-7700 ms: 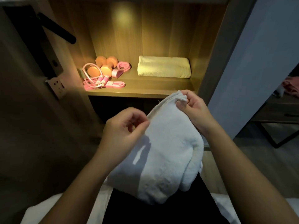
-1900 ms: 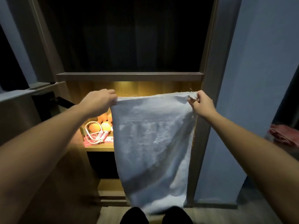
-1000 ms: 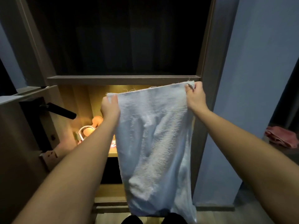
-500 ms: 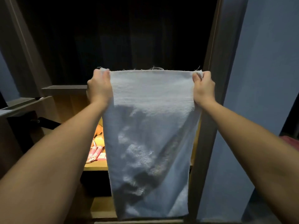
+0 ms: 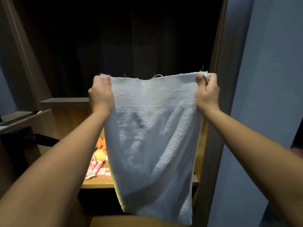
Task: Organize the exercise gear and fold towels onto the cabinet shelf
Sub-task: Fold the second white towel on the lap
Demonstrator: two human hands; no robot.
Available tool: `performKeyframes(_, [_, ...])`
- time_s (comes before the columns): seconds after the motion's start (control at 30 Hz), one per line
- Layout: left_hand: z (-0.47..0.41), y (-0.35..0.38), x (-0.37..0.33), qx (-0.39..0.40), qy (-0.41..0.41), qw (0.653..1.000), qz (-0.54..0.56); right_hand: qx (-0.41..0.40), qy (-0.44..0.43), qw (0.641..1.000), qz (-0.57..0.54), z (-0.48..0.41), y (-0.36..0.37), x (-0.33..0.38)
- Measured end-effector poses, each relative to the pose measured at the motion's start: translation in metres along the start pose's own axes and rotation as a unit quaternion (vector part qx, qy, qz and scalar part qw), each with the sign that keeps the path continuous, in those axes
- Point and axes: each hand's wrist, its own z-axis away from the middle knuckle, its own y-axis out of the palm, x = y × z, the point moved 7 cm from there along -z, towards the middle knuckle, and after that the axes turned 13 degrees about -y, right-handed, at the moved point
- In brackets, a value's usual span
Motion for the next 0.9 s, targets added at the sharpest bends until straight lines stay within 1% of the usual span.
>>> performKeyframes(0.17, [-0.023,-0.002,-0.005,-0.023,-0.003,0.999,0.035,-0.028,-0.017,0.999,-0.005,-0.027,0.0,-0.002])
performKeyframes(0.27, [-0.013,0.014,0.01,0.017,-0.035,0.999,-0.027,0.036,0.04,0.998,0.023,-0.008,0.008,-0.028])
performKeyframes(0.3, [-0.01,0.017,0.009,0.022,-0.033,0.998,-0.039,0.04,0.05,0.997,0.036,-0.004,0.007,-0.032])
performKeyframes(0.37, [-0.011,0.015,-0.002,0.005,-0.002,1.0,0.01,-0.022,0.033,0.999,0.032,-0.008,-0.004,-0.028])
performKeyframes(0.4, [-0.012,0.015,-0.002,-0.001,0.001,1.0,0.026,-0.037,0.032,0.998,0.029,-0.009,-0.007,-0.027])
performKeyframes(0.43, [-0.007,0.016,0.007,0.007,-0.013,1.0,0.006,-0.008,0.051,0.998,0.036,-0.002,-0.005,-0.031])
performKeyframes(0.5, [0.017,0.022,0.042,0.055,-0.067,0.993,-0.083,0.094,0.104,0.987,0.073,0.032,0.004,-0.047])
performKeyframes(0.53, [0.03,0.024,0.058,0.082,-0.085,0.988,-0.101,0.129,0.119,0.981,0.081,0.05,0.006,-0.055])
performKeyframes(0.57, [0.041,0.022,0.068,0.093,-0.091,0.987,-0.1,0.14,0.126,0.979,0.084,0.063,0.006,-0.059])
performKeyframes(0.67, [0.041,0.011,0.065,0.071,-0.085,0.989,-0.097,0.108,0.117,0.984,0.077,0.06,0.002,-0.051])
performKeyframes(0.73, [0.042,0.002,0.059,0.071,-0.086,0.989,-0.092,0.106,0.11,0.986,0.075,0.057,-0.004,-0.04])
performKeyframes(0.8, [0.057,-0.008,0.055,0.087,-0.086,0.991,-0.053,0.101,0.102,0.988,0.062,0.066,-0.016,-0.03])
performKeyframes(0.9, [0.09,-0.031,0.058,0.101,-0.08,0.992,-0.003,0.073,0.111,0.991,-0.002,0.094,-0.04,-0.018])
